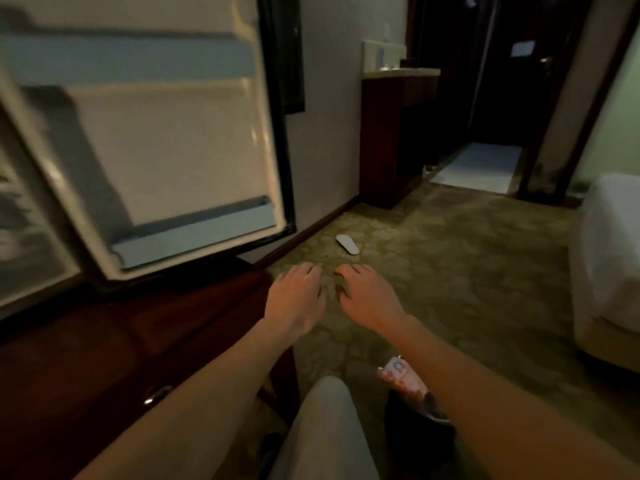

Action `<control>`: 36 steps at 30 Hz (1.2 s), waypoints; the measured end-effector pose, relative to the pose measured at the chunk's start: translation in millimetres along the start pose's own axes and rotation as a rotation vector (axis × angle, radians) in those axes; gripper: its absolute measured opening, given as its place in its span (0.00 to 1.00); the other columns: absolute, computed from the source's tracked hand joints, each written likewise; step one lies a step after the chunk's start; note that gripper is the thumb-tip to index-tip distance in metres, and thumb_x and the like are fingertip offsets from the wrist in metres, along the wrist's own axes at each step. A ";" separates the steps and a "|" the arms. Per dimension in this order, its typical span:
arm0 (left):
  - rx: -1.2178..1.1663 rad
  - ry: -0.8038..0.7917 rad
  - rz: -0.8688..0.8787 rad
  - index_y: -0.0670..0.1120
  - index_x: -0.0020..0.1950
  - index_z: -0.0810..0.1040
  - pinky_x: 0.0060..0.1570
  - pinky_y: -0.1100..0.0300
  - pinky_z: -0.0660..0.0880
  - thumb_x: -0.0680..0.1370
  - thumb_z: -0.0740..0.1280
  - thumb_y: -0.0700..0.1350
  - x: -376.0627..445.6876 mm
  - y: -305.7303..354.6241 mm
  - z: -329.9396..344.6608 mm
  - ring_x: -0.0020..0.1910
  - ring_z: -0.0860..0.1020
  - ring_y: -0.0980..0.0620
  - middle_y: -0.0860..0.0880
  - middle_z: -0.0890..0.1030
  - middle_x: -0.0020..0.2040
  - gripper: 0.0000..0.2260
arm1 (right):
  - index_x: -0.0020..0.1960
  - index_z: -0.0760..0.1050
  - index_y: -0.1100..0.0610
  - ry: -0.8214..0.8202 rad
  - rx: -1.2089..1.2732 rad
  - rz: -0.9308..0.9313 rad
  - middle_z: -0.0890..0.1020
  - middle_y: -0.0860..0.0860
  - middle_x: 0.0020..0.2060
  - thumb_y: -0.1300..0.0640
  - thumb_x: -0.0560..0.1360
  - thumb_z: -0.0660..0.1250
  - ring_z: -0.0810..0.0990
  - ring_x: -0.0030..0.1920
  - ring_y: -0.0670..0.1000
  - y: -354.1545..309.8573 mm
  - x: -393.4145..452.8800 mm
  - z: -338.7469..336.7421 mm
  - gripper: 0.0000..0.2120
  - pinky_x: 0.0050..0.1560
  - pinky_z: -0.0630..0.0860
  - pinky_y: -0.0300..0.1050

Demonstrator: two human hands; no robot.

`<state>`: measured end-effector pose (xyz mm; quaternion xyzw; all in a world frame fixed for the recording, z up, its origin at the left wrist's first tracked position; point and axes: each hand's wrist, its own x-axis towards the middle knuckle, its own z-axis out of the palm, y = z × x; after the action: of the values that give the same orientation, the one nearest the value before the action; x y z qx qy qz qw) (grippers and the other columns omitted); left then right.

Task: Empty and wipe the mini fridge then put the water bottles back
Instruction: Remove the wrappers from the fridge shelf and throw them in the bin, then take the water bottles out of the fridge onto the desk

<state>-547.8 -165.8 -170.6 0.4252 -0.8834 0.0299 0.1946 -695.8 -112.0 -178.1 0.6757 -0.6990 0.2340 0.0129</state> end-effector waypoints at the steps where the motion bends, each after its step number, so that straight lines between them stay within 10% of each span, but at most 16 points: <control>1: 0.018 0.017 -0.016 0.49 0.64 0.74 0.63 0.53 0.68 0.80 0.59 0.51 -8.1 -10.1 -13.4 0.65 0.72 0.49 0.50 0.74 0.65 0.15 | 0.67 0.69 0.50 0.015 0.007 -0.033 0.76 0.49 0.62 0.50 0.79 0.61 0.72 0.63 0.52 -15.3 4.1 -1.3 0.17 0.58 0.74 0.51; 36: 0.347 0.243 -0.798 0.50 0.63 0.73 0.54 0.54 0.73 0.80 0.61 0.52 -242.7 -287.4 -264.9 0.61 0.75 0.50 0.52 0.75 0.63 0.14 | 0.68 0.68 0.50 -0.094 0.295 -0.728 0.77 0.48 0.62 0.49 0.80 0.61 0.74 0.63 0.49 -445.0 94.6 27.2 0.18 0.59 0.74 0.49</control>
<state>-107.7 -111.5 -48.3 0.7522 -0.6031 0.1497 0.2190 -272.8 -200.2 -32.9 0.8838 -0.3726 0.2809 -0.0342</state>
